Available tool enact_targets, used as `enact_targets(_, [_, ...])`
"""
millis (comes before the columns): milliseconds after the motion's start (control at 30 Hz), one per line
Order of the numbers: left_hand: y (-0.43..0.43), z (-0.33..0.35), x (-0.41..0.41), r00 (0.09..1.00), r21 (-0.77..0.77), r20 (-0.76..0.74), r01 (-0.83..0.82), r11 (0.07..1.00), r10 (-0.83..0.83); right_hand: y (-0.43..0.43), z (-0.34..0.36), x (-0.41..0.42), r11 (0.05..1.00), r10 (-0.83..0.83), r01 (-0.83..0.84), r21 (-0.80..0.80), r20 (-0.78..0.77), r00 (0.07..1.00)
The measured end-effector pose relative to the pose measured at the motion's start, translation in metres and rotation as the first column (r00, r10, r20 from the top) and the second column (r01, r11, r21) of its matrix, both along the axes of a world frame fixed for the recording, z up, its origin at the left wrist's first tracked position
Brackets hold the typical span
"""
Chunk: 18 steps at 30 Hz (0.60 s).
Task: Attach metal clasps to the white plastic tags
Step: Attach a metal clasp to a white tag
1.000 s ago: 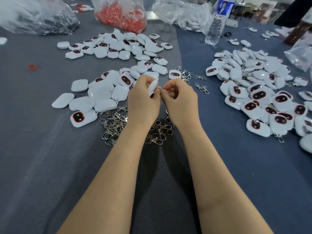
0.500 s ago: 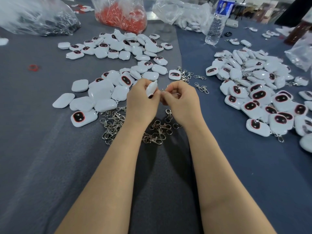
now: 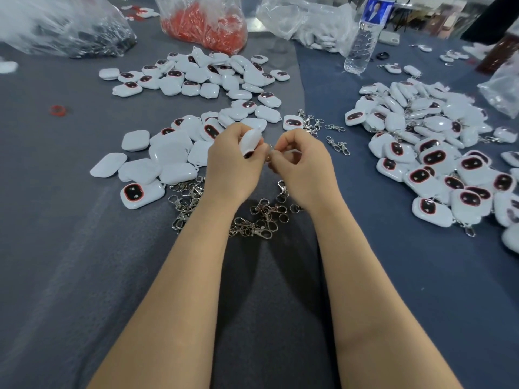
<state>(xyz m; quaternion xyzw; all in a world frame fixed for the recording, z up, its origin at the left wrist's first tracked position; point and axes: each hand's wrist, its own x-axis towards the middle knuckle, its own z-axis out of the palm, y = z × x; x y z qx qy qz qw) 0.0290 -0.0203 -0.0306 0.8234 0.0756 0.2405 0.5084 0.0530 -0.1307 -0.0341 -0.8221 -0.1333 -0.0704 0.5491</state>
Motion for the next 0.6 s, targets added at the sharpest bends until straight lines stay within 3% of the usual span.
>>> enact_targets(233, [0.0019, -0.0026, -0.0004, 0.985, -0.430, -0.122, 0.059, 0.901, -0.122, -0.0024, -0.0036, 0.0009, 0.998, -0.048, 0.048, -0.044, 0.000, 0.999])
enact_targets(400, [-0.0009, 0.0006, 0.0008, 0.956, -0.546, -0.243, 0.008, 0.838, -0.168, -0.0058, -0.0045, 0.0030, 0.990, -0.143, 0.143, -0.019, -0.029, 0.989])
enact_targets(500, [-0.0014, 0.0038, 0.0005, 0.961, -0.585, -0.188, 0.056, 0.809, -0.202, -0.0063, -0.0047, 0.0030, 0.985, -0.169, 0.169, -0.043, -0.011, 0.985])
enact_targets(600, [0.0007, 0.0035, -0.0029, 0.963, -0.509, -0.144, 0.126, 0.851, -0.228, -0.0060, -0.0047, 0.0037, 0.983, -0.171, 0.172, -0.058, 0.012, 0.985])
